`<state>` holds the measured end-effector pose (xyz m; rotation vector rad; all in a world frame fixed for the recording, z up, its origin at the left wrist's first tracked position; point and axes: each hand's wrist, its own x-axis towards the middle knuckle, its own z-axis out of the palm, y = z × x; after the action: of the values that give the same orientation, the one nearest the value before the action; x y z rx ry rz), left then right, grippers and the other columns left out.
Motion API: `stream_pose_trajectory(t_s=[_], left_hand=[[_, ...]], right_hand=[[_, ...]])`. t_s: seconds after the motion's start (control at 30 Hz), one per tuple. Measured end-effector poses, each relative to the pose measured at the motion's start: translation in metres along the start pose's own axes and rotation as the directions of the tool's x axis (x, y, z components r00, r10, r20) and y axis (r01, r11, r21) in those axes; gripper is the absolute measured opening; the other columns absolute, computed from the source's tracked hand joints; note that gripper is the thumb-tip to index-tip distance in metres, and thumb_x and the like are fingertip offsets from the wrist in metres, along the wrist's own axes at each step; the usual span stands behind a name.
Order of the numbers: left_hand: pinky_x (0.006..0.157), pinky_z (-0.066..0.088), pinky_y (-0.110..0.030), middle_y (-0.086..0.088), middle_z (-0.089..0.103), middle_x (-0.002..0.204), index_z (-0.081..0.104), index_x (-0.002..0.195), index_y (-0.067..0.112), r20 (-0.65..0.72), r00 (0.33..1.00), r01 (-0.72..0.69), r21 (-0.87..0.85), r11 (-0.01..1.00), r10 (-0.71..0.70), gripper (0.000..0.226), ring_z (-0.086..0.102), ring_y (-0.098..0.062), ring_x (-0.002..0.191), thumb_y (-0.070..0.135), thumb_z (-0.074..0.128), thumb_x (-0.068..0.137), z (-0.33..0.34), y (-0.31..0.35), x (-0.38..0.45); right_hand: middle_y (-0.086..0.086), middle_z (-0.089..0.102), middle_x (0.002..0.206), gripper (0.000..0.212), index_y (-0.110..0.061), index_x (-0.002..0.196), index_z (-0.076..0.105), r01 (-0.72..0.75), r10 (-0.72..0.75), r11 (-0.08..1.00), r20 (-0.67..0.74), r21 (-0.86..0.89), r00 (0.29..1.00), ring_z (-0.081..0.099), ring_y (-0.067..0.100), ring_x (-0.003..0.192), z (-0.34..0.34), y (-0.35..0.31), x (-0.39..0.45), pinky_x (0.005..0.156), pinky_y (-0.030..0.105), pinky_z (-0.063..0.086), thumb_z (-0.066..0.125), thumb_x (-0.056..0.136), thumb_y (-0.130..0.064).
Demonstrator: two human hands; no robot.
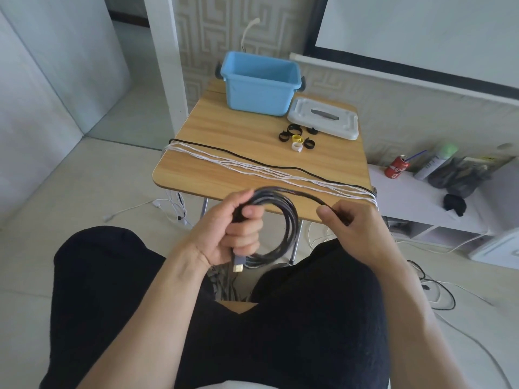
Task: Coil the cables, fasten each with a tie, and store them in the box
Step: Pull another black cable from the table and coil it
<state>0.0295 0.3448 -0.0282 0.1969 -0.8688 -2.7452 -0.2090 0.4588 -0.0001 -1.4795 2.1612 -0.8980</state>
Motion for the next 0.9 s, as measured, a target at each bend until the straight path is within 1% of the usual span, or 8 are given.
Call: stream_pose_trajectory(t_s=[0.1, 0.2, 0.27, 0.37, 0.5, 0.67, 0.8, 0.9], left_hand=[[0.037, 0.026, -0.019, 0.01, 0.02, 0.049, 0.048, 0.067, 0.022, -0.272, 0.937, -0.267, -0.162, 0.95, 0.218, 0.044, 0.016, -0.007, 0.037, 0.043, 0.035, 0.103, 0.0, 0.004, 0.001], [0.039, 0.022, -0.021, 0.009, 0.022, 0.044, 0.041, 0.064, 0.023, -0.533, 0.769, -0.516, -0.194, 0.835, 0.352, 0.041, 0.014, -0.008, 0.036, 0.038, 0.038, 0.102, 0.001, 0.007, 0.0], [0.04, 0.021, -0.021, 0.008, 0.021, 0.043, 0.037, 0.062, 0.023, -0.605, 0.694, -0.601, -0.191, 0.776, 0.389, 0.04, 0.013, -0.009, 0.035, 0.034, 0.037, 0.101, 0.0, 0.009, -0.002], [0.039, 0.022, -0.02, 0.008, 0.021, 0.042, 0.036, 0.063, 0.023, -0.601, 0.692, -0.62, -0.21, 0.756, 0.401, 0.039, 0.017, -0.009, 0.032, 0.034, 0.037, 0.1, 0.0, 0.014, -0.005], [0.037, 0.023, -0.02, 0.008, 0.021, 0.042, 0.038, 0.062, 0.023, -0.572, 0.733, -0.553, -0.188, 0.811, 0.368, 0.041, 0.015, -0.009, 0.033, 0.04, 0.042, 0.099, 0.002, 0.013, -0.006], [0.038, 0.024, -0.02, 0.009, 0.02, 0.043, 0.035, 0.064, 0.023, -0.574, 0.701, -0.598, -0.149, 0.788, 0.423, 0.041, 0.019, -0.009, 0.031, 0.041, 0.042, 0.1, 0.007, 0.01, -0.004], [0.044, 0.029, -0.023, 0.009, 0.024, 0.048, 0.039, 0.066, 0.022, -0.572, 0.685, -0.584, -0.061, 0.809, 0.451, 0.042, 0.021, -0.009, 0.037, 0.04, 0.036, 0.104, 0.009, 0.006, 0.004], [0.059, 0.037, -0.028, 0.006, 0.034, 0.059, 0.043, 0.076, 0.02, -0.505, 0.724, -0.494, 0.097, 0.864, 0.47, 0.039, 0.031, -0.012, 0.048, 0.045, 0.037, 0.106, 0.01, 0.0, 0.012]], right_hand=[[0.003, 0.059, 0.06, 0.04, -0.019, 0.078, 0.066, -0.039, 0.038, 0.997, 0.024, 0.065, 0.999, 0.043, 0.006, 0.051, 0.003, 0.012, -0.006, 0.053, 0.024, 0.038, 0.051, 0.099, -0.049], [-0.002, 0.064, 0.066, 0.016, -0.029, 0.096, 0.067, -0.082, 0.08, 0.996, 0.047, 0.039, 0.996, 0.049, 0.004, 0.051, 0.007, 0.023, -0.011, 0.053, 0.022, 0.041, 0.054, 0.103, -0.034], [-0.007, 0.068, 0.081, 0.017, -0.038, 0.118, 0.061, -0.088, 0.085, 0.995, 0.047, 0.052, 0.995, 0.062, 0.005, 0.064, 0.01, 0.026, -0.015, 0.058, 0.024, 0.047, 0.054, 0.103, -0.031], [-0.007, 0.064, 0.092, 0.018, -0.038, 0.117, 0.058, -0.073, 0.086, 0.985, -0.077, 0.153, 0.993, 0.06, 0.013, 0.06, 0.014, 0.02, -0.018, 0.056, 0.018, 0.044, 0.055, 0.103, -0.027], [-0.01, 0.068, 0.085, 0.012, -0.034, 0.103, 0.069, -0.071, 0.085, 0.995, -0.207, 0.071, 0.975, 0.059, 0.018, 0.062, 0.012, 0.015, -0.016, 0.053, 0.018, 0.043, 0.06, 0.1, -0.026], [-0.014, 0.068, 0.083, 0.015, -0.033, 0.105, 0.074, -0.068, 0.084, 0.982, 0.089, -0.175, 0.992, 0.063, 0.006, 0.076, 0.006, 0.006, -0.02, 0.061, 0.02, 0.045, 0.06, 0.099, -0.031], [-0.019, 0.066, 0.083, 0.022, -0.031, 0.114, 0.075, 0.062, 0.044, 0.954, 0.341, -0.294, 0.939, 0.061, 0.0, 0.076, 0.006, -0.019, -0.029, 0.062, 0.009, 0.041, 0.061, 0.097, -0.031], [-0.019, 0.062, 0.078, 0.024, -0.029, 0.116, 0.074, 0.168, 0.0, 0.935, 0.474, -0.312, 0.88, 0.059, 0.001, 0.07, 0.008, -0.036, -0.037, 0.061, 0.01, 0.041, 0.062, 0.096, -0.023]])
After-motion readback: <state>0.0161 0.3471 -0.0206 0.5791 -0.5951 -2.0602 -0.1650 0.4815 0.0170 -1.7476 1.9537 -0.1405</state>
